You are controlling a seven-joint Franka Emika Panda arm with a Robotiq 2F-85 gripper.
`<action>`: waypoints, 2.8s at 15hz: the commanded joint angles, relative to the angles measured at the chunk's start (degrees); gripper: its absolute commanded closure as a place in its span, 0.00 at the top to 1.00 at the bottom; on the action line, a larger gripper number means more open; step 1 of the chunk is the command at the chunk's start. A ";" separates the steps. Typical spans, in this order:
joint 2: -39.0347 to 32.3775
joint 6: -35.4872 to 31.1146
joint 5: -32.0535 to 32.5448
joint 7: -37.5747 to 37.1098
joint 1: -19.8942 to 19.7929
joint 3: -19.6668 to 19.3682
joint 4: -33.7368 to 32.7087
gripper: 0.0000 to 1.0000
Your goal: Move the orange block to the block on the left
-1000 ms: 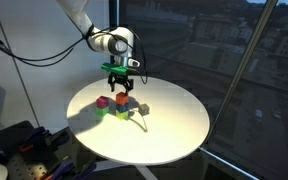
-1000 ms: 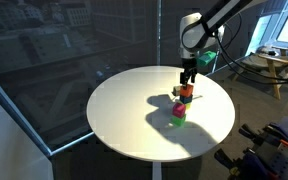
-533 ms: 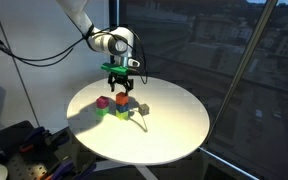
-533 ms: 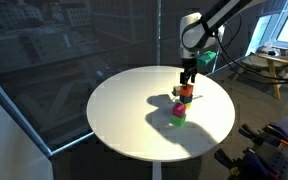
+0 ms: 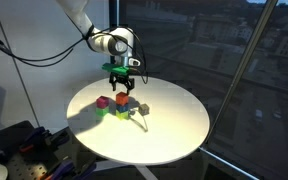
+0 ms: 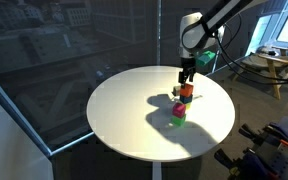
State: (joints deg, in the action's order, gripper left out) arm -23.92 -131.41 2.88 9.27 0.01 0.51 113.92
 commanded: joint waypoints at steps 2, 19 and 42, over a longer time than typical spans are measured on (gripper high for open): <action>-0.15 -1.33 -0.45 -1.06 -0.39 0.25 -0.18 1.00; -3.55 -0.38 -1.39 -2.23 -1.63 -0.37 -2.00 1.00; -0.91 6.36 -0.69 -1.79 -0.54 -0.16 -4.63 0.21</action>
State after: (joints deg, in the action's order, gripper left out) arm -26.89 -127.80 1.49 8.13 -0.77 0.17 109.34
